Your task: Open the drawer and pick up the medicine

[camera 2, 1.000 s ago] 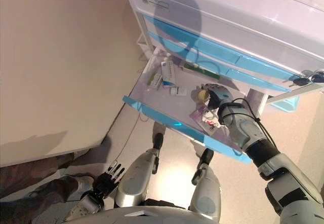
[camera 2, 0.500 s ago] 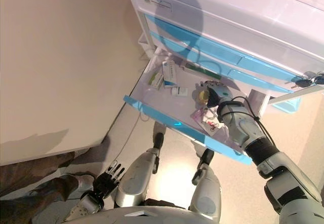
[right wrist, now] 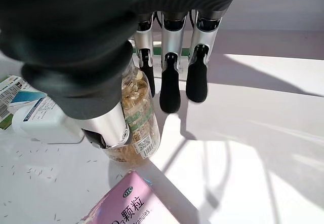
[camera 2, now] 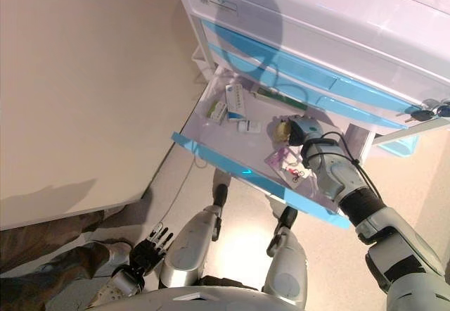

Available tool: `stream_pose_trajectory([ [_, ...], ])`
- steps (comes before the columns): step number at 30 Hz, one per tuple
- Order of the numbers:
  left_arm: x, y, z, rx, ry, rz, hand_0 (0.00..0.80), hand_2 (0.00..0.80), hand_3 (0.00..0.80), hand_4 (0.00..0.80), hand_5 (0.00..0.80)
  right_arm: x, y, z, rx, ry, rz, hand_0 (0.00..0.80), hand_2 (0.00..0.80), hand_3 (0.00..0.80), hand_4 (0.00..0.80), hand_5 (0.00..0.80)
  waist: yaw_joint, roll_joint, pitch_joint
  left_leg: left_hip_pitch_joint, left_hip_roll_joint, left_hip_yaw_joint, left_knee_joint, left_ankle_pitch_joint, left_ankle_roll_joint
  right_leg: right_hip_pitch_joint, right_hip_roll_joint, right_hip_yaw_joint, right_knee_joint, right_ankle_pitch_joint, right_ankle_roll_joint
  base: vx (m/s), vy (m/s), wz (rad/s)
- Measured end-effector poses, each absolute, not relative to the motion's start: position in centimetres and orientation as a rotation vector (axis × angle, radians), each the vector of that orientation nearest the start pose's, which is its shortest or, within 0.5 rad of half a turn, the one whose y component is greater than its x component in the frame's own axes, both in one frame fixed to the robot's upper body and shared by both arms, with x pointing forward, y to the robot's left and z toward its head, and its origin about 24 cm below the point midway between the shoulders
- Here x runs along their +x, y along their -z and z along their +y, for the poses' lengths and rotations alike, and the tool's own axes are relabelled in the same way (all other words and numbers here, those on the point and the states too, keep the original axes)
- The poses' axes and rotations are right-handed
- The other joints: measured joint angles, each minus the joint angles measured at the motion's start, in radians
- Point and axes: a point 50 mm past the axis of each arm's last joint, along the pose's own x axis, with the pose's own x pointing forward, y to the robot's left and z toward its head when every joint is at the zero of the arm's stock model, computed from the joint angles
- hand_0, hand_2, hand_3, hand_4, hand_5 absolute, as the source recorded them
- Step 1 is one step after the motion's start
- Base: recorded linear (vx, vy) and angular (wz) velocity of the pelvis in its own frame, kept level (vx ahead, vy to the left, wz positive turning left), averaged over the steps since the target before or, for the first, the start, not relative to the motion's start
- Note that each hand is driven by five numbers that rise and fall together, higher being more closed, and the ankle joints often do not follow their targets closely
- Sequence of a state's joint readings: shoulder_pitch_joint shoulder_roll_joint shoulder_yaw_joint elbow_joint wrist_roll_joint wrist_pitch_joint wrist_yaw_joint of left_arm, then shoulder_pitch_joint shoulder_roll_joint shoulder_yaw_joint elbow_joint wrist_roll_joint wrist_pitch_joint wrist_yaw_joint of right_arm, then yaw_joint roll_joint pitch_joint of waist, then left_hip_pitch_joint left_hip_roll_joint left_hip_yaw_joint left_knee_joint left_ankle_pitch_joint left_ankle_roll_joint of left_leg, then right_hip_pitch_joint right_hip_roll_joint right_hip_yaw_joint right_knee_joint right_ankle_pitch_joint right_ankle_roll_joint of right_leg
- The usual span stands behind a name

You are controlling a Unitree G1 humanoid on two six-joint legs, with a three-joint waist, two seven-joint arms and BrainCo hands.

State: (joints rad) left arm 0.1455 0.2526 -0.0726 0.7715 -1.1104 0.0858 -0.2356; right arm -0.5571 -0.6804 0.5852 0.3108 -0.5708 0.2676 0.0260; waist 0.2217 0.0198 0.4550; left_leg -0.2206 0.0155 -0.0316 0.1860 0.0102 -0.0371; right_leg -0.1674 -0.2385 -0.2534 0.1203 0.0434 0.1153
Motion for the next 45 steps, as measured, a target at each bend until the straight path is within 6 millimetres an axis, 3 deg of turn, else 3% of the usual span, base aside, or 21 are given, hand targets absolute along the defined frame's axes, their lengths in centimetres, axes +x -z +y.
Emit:
stream_pose_trajectory([
  [24, 12.9, 12.7, 21.7, -0.891, -0.293, 0.745, 0.000, 0.000, 0.000, 0.000, 0.000, 33.8, -9.5, -19.3, -1.465, -0.192, 0.030, 0.800, 0.800, 0.800, 0.800, 0.800, -0.002, 0.000, 0.000, -0.001, 0.000, 0.000, -0.001, 0.000, 0.000, 0.000, 0.000, 0.000, -0.002, 0.000, 0.000, 0.000, 0.000, 0.00],
  [38, 13.0, 12.7, 21.6, -0.891, -0.293, 0.743, 0.000, 0.000, 0.000, 0.000, 0.000, 32.9, -12.0, -17.4, -1.420, -0.272, -0.118, 0.800, 0.800, 0.800, 0.800, 0.800, -0.011, -0.001, 0.000, 0.008, 0.003, 0.009, -0.002, 0.000, 0.000, 0.002, 0.004, 0.016, -0.003, 0.001, 0.000, 0.002, -0.004, -0.01],
  [45, 12.9, 12.7, 21.7, -0.891, -0.296, 0.742, 0.000, 0.000, 0.000, 0.000, 0.000, 31.5, -12.7, -17.0, -1.383, -0.346, -0.171, 0.800, 0.800, 0.800, 0.800, 0.800, -0.032, -0.004, 0.000, 0.031, 0.006, 0.019, -0.008, -0.001, -0.001, 0.021, 0.008, 0.024, -0.015, 0.003, -0.003, 0.007, -0.011, -0.04],
])
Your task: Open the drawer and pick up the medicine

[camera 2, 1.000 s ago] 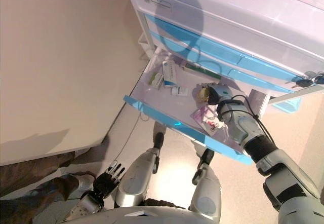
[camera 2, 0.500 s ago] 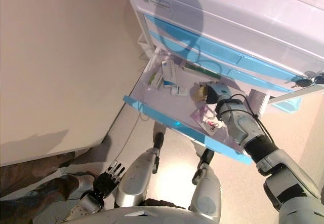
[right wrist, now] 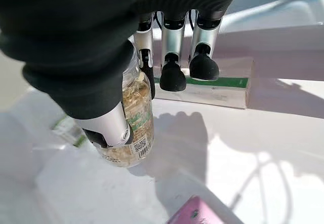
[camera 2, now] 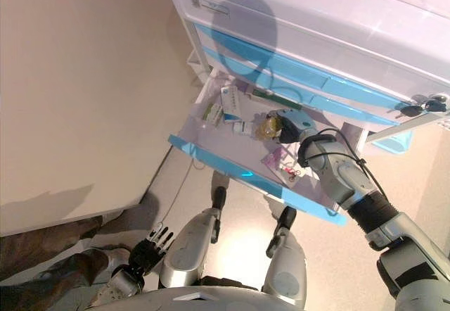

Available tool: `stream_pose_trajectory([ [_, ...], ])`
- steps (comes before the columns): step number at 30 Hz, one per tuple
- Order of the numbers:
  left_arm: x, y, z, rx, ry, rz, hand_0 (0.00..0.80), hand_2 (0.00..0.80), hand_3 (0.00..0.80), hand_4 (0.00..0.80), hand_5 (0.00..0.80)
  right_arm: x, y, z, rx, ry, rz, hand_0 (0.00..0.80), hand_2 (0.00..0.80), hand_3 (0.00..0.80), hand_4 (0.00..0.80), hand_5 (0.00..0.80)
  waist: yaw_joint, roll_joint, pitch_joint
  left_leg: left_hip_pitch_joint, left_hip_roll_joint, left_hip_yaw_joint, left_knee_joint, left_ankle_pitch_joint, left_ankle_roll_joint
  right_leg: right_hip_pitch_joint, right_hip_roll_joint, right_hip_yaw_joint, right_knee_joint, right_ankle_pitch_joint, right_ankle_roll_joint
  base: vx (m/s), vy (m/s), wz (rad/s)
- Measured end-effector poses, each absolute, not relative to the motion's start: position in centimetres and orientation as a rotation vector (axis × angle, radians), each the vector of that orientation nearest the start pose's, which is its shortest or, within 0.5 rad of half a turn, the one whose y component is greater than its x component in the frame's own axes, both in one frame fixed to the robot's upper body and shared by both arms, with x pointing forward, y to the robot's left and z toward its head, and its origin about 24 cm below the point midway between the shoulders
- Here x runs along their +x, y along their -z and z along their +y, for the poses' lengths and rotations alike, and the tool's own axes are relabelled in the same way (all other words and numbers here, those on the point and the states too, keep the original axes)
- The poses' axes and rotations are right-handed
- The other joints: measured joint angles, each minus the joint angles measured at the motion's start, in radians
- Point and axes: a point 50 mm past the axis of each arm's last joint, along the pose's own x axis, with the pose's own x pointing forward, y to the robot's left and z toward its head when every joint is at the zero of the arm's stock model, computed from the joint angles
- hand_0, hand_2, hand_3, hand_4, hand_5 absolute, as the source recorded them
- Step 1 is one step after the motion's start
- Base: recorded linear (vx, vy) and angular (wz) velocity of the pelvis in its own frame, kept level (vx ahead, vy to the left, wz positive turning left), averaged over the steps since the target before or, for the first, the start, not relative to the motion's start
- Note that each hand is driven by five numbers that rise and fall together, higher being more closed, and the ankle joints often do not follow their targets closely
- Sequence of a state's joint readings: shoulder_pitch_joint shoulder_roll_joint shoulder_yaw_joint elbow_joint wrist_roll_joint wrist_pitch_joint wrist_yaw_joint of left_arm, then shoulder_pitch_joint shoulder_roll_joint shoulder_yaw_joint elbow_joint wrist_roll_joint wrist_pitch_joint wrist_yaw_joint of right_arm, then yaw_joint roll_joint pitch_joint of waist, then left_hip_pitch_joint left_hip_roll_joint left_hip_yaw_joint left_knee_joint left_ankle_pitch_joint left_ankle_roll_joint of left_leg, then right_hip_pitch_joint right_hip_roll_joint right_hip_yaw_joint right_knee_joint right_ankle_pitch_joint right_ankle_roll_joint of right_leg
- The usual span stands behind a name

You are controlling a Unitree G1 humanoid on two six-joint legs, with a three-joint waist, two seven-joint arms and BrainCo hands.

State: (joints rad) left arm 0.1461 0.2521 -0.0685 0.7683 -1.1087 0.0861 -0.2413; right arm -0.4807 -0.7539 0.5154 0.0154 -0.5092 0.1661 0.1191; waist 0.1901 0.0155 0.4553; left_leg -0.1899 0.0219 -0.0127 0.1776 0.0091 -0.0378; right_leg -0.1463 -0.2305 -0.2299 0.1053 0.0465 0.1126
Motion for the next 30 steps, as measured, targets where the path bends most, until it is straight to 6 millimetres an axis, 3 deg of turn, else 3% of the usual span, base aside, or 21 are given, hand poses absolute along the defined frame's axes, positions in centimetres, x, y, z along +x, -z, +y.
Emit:
stream_pose_trajectory([
  [14, 12.6, 12.7, 22.3, -0.895, -0.338, 0.731, 0.000, 0.000, 0.000, 0.000, 0.000, 29.0, -15.2, -16.2, -1.291, -0.515, -0.275, 0.800, 0.800, 0.800, 0.800, 0.800, -0.037, -0.035, -0.029, 0.049, 0.016, 0.038, -0.027, -0.004, -0.007, 0.014, 0.016, 0.034, -0.006, 0.001, -0.002, 0.017, -0.017, -0.08],
  [25, 11.1, 13.4, 22.7, -0.889, -0.389, 0.776, 0.000, 0.000, 0.000, 0.000, 0.000, 26.2, -17.8, -15.4, -1.099, -0.778, -0.343, 0.800, 0.800, 0.800, 0.800, 0.800, -0.065, -0.059, -0.111, 0.092, 0.018, 0.055, -0.048, -0.007, -0.007, 0.047, 0.020, 0.053, -0.027, 0.002, -0.002, 0.037, -0.009, -0.05],
  [30, 9.2, 14.1, 23.4, -0.893, -0.457, 0.810, 0.000, 0.000, 0.000, 0.000, 0.000, 25.2, -18.8, -15.1, -0.999, -0.864, -0.376, 0.800, 0.800, 0.800, 0.800, 0.800, -0.080, -0.071, -0.170, 0.104, 0.022, 0.062, -0.064, -0.008, -0.008, 0.052, 0.026, 0.055, -0.037, 0.002, -0.003, 0.051, -0.005, -0.04],
])
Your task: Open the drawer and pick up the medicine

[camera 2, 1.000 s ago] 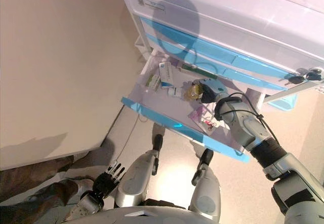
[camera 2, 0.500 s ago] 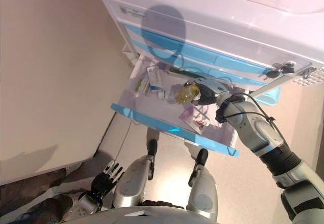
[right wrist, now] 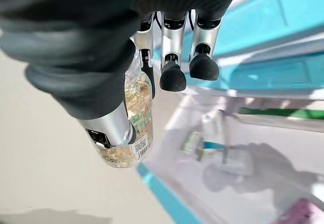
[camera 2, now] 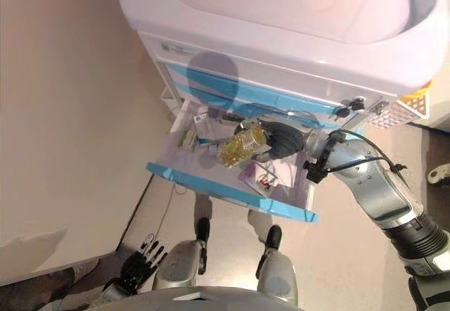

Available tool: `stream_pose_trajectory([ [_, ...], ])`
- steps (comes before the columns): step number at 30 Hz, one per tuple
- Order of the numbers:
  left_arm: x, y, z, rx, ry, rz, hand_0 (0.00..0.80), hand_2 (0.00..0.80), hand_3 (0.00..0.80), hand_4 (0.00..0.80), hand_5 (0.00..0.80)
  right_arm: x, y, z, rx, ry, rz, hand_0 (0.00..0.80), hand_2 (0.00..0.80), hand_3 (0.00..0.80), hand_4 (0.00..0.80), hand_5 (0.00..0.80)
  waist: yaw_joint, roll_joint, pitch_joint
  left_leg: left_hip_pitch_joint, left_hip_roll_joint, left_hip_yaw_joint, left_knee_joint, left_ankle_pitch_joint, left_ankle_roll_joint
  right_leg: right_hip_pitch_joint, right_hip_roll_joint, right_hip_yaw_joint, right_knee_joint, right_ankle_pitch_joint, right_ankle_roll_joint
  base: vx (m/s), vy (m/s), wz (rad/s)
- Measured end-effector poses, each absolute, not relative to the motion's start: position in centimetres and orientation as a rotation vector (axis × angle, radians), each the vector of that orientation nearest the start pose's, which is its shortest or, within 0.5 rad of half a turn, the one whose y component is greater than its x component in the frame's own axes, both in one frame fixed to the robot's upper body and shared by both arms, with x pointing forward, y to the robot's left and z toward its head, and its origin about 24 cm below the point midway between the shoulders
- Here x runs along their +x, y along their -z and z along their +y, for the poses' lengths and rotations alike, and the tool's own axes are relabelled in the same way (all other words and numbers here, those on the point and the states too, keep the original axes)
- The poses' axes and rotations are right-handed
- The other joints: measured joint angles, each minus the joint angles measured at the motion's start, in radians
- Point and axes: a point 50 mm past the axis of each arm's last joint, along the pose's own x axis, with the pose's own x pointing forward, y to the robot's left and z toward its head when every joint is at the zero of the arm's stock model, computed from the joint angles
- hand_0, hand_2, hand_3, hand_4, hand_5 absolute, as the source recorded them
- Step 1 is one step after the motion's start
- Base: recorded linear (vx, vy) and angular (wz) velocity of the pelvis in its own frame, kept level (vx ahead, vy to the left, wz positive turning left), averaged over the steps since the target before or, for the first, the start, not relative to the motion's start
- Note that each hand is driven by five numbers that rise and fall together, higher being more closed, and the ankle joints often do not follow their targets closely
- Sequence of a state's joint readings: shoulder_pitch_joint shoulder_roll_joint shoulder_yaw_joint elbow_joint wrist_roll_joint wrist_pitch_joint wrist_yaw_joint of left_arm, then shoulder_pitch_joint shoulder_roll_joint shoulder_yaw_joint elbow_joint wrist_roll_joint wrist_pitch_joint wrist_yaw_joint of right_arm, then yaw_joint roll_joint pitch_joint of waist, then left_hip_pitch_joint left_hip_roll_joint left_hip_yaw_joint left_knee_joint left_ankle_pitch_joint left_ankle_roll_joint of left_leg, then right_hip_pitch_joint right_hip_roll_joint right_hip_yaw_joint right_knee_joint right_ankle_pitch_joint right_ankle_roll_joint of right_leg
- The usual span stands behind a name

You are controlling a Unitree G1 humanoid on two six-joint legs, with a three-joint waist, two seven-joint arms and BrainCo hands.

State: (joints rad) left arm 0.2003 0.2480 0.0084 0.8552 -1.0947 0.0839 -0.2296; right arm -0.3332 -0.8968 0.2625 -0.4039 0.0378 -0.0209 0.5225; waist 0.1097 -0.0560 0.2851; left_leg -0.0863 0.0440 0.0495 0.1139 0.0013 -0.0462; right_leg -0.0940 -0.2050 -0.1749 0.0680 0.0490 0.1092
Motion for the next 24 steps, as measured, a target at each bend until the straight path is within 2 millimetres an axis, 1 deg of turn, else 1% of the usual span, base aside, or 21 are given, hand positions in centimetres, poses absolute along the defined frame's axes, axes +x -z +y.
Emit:
stream_pose_trajectory([
  [6, 8.1, 14.4, 23.5, -0.865, -0.470, 0.847, 0.000, 0.000, 0.000, 0.000, 0.000, 24.9, -20.3, -15.8, -0.884, -0.884, -0.407, 0.800, 0.800, 0.800, 0.800, 0.800, -0.006, -0.008, -0.046, 0.026, 0.008, 0.001, -0.016, -0.001, -0.006, 0.025, 0.010, 0.000, -0.016, 0.000, -0.001, 0.047, 0.003, -0.02],
  [9, 7.8, 14.5, 23.6, -0.864, -0.479, 0.854, 0.000, 0.000, 0.000, 0.000, 0.000, 24.9, -21.0, -16.3, -0.865, -0.865, -0.412, 0.800, 0.800, 0.800, 0.800, 0.800, -0.003, -0.010, -0.053, 0.039, 0.008, 0.002, -0.023, -0.001, -0.006, 0.033, 0.009, 0.001, -0.018, 0.000, -0.001, 0.041, 0.002, -0.03],
  [12, 7.1, 14.7, 23.6, -0.862, -0.493, 0.872, 0.000, 0.000, 0.000, 0.000, 0.000, 25.1, -21.8, -16.2, -0.839, -0.860, -0.430, 0.800, 0.800, 0.800, 0.800, 0.800, -0.006, -0.012, -0.069, 0.042, 0.008, 0.001, -0.027, -0.001, -0.006, 0.035, 0.009, 0.000, -0.020, 0.000, 0.000, 0.023, 0.000, -0.02],
  [15, 6.7, 14.8, 23.7, -0.860, -0.503, 0.884, 0.000, 0.000, 0.000, 0.000, 0.000, 25.3, -23.0, -16.1, -0.814, -0.843, -0.463, 0.800, 0.800, 0.800, 0.800, 0.800, -0.005, -0.013, -0.070, 0.058, 0.008, 0.001, -0.035, 0.000, -0.006, 0.054, 0.010, -0.001, -0.030, 0.000, 0.000, 0.031, 0.008, 0.05],
  [18, 6.6, 14.8, 23.7, -0.860, -0.505, 0.886, 0.000, 0.000, 0.000, 0.000, 0.000, 25.7, -24.5, -16.2, -0.780, -0.793, -0.516, 0.800, 0.800, 0.800, 0.800, 0.800, -0.002, -0.016, -0.075, 0.065, 0.007, 0.000, -0.038, 0.000, -0.006, 0.064, 0.010, -0.003, -0.034, 0.000, -0.001, 0.000, 0.000, 0.00],
  [22, 6.4, 14.8, 23.7, -0.843, -0.500, 0.898, 0.000, 0.000, 0.000, 0.000, 0.000, 26.1, -26.6, -16.5, -0.790, -0.699, -0.575, 0.800, 0.800, 0.800, 0.800, 0.800, 0.001, -0.023, -0.081, 0.070, 0.006, 0.000, -0.039, 0.001, -0.007, 0.068, 0.010, -0.003, -0.035, 0.000, 0.000, 0.009, 0.007, 0.00],
  [24, 6.2, 14.8, 24.0, -0.839, -0.515, 0.897, 0.000, 0.000, 0.000, 0.000, 0.000, 26.6, -27.0, -17.0, -0.790, -0.644, -0.570, 0.800, 0.800, 0.800, 0.800, 0.800, 0.003, -0.027, -0.086, 0.081, 0.007, 0.000, -0.043, 0.001, -0.007, 0.080, 0.010, -0.005, -0.036, 0.000, 0.000, 0.043, 0.025, 0.02],
])
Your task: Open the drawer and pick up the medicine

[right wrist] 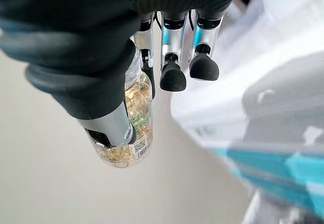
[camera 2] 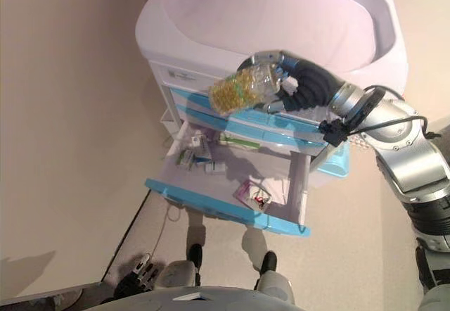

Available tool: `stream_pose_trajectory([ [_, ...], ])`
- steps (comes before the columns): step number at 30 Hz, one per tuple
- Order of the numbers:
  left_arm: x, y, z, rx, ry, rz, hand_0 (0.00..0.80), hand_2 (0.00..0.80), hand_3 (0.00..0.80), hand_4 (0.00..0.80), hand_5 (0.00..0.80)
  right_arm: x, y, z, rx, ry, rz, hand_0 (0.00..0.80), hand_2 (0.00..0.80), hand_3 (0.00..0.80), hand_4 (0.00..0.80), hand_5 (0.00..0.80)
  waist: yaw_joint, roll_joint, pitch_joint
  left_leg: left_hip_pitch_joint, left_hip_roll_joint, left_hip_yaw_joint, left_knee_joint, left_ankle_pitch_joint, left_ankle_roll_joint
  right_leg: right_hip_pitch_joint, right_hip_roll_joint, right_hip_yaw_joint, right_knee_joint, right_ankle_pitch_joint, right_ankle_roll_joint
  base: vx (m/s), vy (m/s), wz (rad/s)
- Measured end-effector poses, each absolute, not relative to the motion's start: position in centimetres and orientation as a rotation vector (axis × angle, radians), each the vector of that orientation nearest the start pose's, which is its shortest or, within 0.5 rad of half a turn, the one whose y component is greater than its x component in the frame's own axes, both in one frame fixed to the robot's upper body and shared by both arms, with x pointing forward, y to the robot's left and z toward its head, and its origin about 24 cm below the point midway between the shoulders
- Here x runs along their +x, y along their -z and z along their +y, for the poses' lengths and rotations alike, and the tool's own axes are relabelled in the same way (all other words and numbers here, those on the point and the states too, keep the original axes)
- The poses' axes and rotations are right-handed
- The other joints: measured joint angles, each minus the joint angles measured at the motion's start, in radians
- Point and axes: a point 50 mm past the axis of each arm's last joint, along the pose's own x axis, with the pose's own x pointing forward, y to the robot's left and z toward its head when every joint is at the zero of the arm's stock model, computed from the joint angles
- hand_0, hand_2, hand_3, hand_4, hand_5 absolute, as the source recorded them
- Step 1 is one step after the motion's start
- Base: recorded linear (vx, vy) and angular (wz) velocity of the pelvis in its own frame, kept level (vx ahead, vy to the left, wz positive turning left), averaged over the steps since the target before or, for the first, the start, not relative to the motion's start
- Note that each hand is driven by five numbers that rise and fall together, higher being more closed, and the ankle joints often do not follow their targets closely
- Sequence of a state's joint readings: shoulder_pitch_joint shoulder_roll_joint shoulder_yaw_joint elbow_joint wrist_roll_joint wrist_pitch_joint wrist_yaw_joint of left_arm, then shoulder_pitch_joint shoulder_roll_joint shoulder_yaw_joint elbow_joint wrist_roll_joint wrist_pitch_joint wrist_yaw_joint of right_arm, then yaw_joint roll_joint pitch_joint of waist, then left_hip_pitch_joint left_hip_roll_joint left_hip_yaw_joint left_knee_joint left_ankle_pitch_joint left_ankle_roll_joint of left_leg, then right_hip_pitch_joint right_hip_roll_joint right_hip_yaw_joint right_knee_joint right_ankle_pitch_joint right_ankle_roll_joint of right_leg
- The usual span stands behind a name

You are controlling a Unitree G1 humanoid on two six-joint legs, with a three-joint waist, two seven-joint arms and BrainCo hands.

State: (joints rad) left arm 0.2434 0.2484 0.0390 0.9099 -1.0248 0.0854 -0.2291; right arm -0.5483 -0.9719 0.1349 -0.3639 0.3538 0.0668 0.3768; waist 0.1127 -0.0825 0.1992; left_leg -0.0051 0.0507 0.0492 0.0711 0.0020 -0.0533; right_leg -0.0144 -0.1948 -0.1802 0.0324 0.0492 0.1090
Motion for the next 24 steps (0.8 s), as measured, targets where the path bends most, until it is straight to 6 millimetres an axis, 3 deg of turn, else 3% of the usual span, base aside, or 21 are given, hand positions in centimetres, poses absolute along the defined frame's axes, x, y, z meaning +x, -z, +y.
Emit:
stream_pose_trajectory([
  [13, 5.4, 14.9, 24.5, -0.825, -0.541, 0.926, 0.000, 0.000, 0.000, 0.000, 0.000, 30.9, -31.9, -22.2, -1.121, -0.231, -0.422, 0.800, 0.800, 0.800, 0.800, 0.800, 0.025, -0.013, -0.033, 0.014, 0.000, -0.012, -0.010, 0.002, -0.003, 0.025, 0.001, -0.022, -0.017, 0.000, 0.001, 0.027, 0.009, 0.02],
  [24, 5.1, 14.7, 25.6, -0.799, -0.559, 0.961, 0.000, 0.000, 0.000, 0.000, 0.000, 33.9, -33.1, -25.1, -1.296, -0.102, -0.210, 0.800, 0.800, 0.800, 0.800, 0.800, 0.052, -0.028, -0.039, 0.024, -0.001, -0.033, -0.016, 0.003, -0.004, 0.056, 0.002, -0.049, -0.039, 0.000, 0.001, 0.019, 0.004, 0.06],
])
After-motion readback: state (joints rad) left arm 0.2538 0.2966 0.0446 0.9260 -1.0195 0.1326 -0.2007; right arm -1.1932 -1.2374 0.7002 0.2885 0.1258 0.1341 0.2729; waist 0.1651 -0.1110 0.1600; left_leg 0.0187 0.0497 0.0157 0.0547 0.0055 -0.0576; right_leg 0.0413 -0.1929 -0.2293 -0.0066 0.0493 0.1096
